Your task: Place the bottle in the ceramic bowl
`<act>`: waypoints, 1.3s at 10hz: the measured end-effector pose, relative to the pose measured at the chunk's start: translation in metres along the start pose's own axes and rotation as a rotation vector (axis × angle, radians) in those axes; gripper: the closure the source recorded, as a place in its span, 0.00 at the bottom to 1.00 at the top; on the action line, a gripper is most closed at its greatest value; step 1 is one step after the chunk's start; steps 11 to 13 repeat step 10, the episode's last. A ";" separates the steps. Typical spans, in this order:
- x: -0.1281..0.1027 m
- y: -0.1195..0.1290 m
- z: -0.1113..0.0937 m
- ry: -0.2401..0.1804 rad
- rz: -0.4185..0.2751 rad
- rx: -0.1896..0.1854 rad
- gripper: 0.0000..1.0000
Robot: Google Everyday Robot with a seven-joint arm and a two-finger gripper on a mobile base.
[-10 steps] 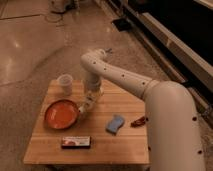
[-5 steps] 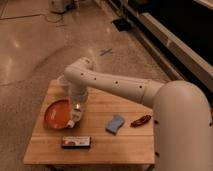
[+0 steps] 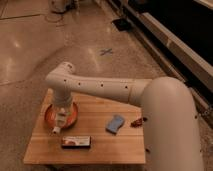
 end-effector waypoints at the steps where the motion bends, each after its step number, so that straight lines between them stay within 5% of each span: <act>1: 0.000 -0.009 0.004 0.005 -0.011 0.006 0.50; 4: 0.016 -0.024 0.020 0.024 -0.010 0.008 0.22; 13: 0.021 -0.021 0.022 0.025 -0.002 0.005 0.20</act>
